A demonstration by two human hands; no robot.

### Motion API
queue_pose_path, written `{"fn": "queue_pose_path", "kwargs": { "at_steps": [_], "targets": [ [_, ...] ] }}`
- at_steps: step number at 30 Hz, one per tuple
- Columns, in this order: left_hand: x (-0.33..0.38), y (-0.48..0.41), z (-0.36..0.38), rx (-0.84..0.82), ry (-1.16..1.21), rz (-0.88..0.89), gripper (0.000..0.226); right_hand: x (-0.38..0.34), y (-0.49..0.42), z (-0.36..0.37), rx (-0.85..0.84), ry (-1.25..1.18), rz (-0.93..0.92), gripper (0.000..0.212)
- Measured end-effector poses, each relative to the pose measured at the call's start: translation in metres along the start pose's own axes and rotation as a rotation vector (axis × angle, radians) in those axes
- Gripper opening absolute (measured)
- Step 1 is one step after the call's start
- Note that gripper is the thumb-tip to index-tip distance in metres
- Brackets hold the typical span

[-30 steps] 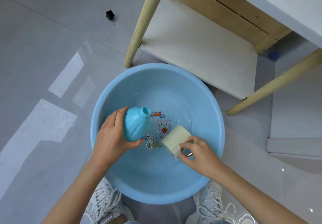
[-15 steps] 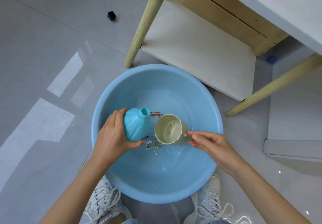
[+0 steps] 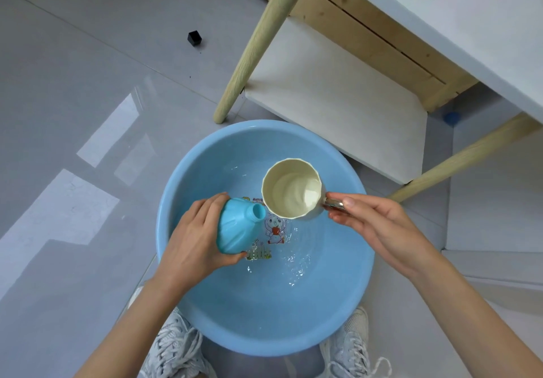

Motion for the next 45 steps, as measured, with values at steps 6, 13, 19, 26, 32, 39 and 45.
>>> {"fn": "queue_pose_path", "kwargs": {
  "at_steps": [6, 13, 19, 26, 32, 39, 45],
  "targets": [
    [-0.003, -0.001, -0.001, 0.041, 0.039, -0.053, 0.098, -0.004, -0.003, 0.009, 0.026, 0.199, -0.021, 0.059],
    [-0.002, -0.001, -0.001, 0.048, 0.051, -0.06, 0.097, -0.017, 0.004, 0.022, 0.049, 0.307, -0.115, 0.026],
    [-0.002, -0.001, -0.001, 0.041, 0.038, -0.058, 0.098, -0.02, 0.005, 0.025, 0.021, 0.364, -0.19, 0.023],
    [-0.001, -0.001, -0.002, 0.038, 0.049, -0.065, 0.099, -0.018, 0.005, 0.025, 0.017, 0.393, -0.24, 0.018],
    [0.0, 0.0, -0.003, 0.038, 0.061, -0.068, 0.099, -0.017, 0.009, 0.028, 0.041, 0.443, -0.28, 0.022],
    [0.001, 0.0, -0.003, 0.044, 0.062, -0.086, 0.098, -0.017, 0.011, 0.03, 0.049, 0.553, -0.343, 0.031],
    [0.002, 0.001, -0.004, 0.047, 0.065, -0.096, 0.097, -0.017, 0.013, 0.031, 0.051, 0.587, -0.369, 0.031]
  ]
}}
Point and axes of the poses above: each hand's wrist, its own y-axis away from the middle knuckle, its own z-axis out of the palm, x = y × z, the point moved 1 cm from there along -y, towards the middle knuckle, and after that the axes turned 2 degrees about z, right-handed, at the moved point
